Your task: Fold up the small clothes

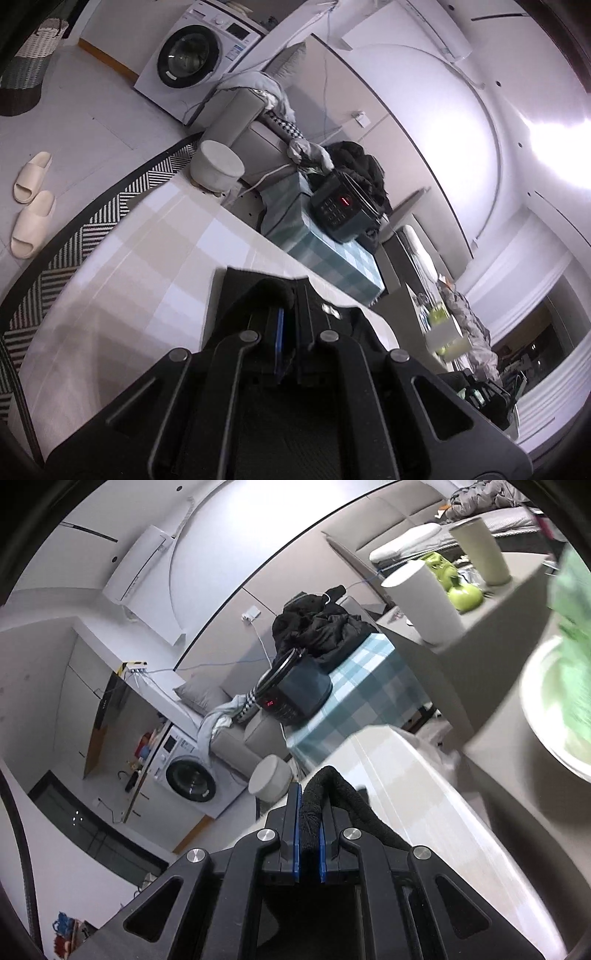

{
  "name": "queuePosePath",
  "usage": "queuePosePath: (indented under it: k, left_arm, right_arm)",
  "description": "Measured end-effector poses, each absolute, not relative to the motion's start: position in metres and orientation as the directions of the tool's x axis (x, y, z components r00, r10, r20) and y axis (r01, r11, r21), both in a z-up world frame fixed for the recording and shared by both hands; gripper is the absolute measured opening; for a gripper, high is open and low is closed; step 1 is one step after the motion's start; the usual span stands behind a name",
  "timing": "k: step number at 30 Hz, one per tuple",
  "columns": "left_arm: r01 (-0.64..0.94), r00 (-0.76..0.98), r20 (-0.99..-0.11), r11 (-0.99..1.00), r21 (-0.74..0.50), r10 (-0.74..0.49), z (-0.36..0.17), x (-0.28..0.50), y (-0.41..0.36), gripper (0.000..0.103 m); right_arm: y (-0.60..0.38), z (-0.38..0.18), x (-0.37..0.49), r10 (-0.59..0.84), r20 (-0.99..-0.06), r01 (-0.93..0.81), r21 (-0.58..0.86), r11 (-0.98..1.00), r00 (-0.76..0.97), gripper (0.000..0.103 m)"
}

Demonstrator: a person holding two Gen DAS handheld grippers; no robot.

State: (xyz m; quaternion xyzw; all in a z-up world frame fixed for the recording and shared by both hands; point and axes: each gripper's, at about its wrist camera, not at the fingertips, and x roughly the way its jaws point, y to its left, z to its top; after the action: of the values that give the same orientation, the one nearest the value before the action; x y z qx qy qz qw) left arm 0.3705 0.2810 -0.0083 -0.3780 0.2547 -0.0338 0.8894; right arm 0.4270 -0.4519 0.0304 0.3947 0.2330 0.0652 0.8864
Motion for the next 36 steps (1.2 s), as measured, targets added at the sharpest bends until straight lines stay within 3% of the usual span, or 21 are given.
queuePosePath:
  k: [4,6,8,10,13,17,19,24,29,36]
  left_arm:
    - [-0.234,0.844,-0.503,0.714,-0.66,-0.188,-0.031,0.414,0.289,0.002]
    - [-0.319,0.774,-0.61,0.73,-0.604,-0.166,-0.048,0.432,0.289,0.002]
    - [-0.34,0.736,-0.651,0.731,-0.591,-0.184,-0.059,0.437,0.288,0.005]
    - [-0.349,0.714,-0.679,0.753,-0.558,-0.172,-0.065,0.429,0.285,0.019]
    - [-0.372,0.697,-0.701,0.763,-0.529,-0.147,-0.065,0.405,0.279,0.037]
    - [-0.376,0.688,-0.712,0.768,-0.519,-0.144,-0.06,0.35,0.266,0.045]
    - [-0.383,0.679,-0.722,0.772,-0.506,-0.136,-0.058,0.32,0.258,0.054]
    - [-0.387,0.654,-0.718,0.712,-0.587,-0.237,-0.072,0.248,0.242,0.054]
    - [-0.379,0.611,-0.701,0.64,-0.668,-0.369,-0.102,0.226,0.224,0.055]
    - [-0.43,0.62,-0.705,0.602,-0.673,-0.345,-0.13,0.247,0.212,0.055]
  right_arm:
    - [-0.445,0.027,0.474,0.278,-0.377,0.091,0.72,0.688,0.883,0.007]
    - [-0.434,0.015,0.5,0.253,-0.484,0.142,0.64,0.755,0.838,0.01]
    - [-0.428,-0.001,0.508,0.254,-0.582,0.175,0.58,0.796,0.773,0.012]
    - [-0.427,-0.009,0.501,0.261,-0.616,0.181,0.561,0.808,0.743,0.014]
    - [-0.429,-0.013,0.464,0.241,-0.645,0.187,0.522,0.832,0.725,0.033]
    - [-0.439,-0.016,0.396,0.243,-0.657,0.195,0.52,0.832,0.714,0.05]
    - [-0.445,-0.022,0.365,0.252,-0.663,0.221,0.543,0.81,0.705,0.058]
    - [-0.452,-0.047,0.295,0.339,-0.682,0.265,0.619,0.739,0.648,0.063]
    - [-0.457,-0.072,0.288,0.448,-0.661,0.285,0.702,0.652,0.602,0.063]
    - [-0.443,-0.083,0.308,0.449,-0.65,0.287,0.713,0.64,0.613,0.063]
